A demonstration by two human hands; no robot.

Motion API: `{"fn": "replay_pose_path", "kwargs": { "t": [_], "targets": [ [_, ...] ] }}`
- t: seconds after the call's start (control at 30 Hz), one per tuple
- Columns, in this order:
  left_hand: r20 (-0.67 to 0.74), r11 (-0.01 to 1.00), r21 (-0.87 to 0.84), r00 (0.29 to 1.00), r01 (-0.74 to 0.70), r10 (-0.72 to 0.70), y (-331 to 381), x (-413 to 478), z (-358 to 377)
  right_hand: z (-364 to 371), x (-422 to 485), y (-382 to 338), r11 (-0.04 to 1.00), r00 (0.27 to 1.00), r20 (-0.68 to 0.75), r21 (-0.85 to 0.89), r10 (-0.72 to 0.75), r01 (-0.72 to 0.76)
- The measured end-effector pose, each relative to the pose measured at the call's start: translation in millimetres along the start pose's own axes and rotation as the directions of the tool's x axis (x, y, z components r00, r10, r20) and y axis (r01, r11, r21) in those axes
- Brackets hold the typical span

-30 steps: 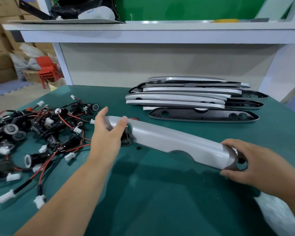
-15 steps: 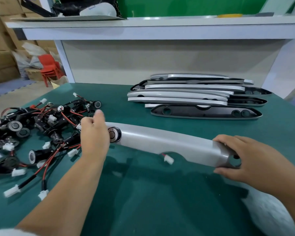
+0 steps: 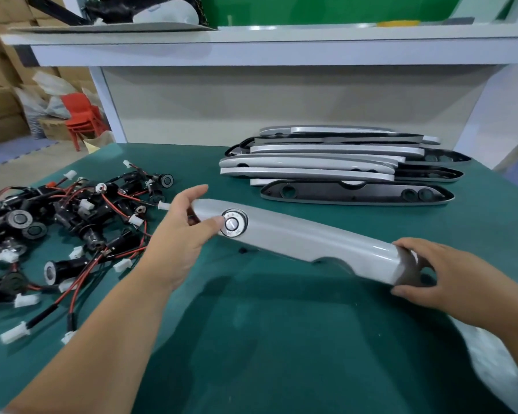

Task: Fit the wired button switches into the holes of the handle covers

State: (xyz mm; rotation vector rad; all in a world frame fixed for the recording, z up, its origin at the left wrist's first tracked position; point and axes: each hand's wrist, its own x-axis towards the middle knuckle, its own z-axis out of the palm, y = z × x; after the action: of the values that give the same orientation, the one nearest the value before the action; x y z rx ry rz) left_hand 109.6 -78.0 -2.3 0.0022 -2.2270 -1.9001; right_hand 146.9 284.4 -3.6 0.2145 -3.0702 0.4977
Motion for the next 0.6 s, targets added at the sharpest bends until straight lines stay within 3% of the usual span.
{"fn": "replay_pose_path", "kwargs": {
  "t": [0.13,0.33,0.6],
  "targets": [
    [-0.021,0.999,-0.033,1.0,-0.005,0.004,6,-8,14,7,2,-29,0.988,0.982,-0.128,0.05,-0.137,0.144],
    [0.034,0.997,0.025,0.997,-0.074,0.073,15,-28,43,26,7,-114,0.901,0.856,-0.347,0.062,-0.384,0.43],
    [0.076,0.989,0.087,0.991,-0.117,0.111,26,-43,63,37,8,-127,0.916,0.816,-0.518,0.141,-0.255,0.376]
  ]
}}
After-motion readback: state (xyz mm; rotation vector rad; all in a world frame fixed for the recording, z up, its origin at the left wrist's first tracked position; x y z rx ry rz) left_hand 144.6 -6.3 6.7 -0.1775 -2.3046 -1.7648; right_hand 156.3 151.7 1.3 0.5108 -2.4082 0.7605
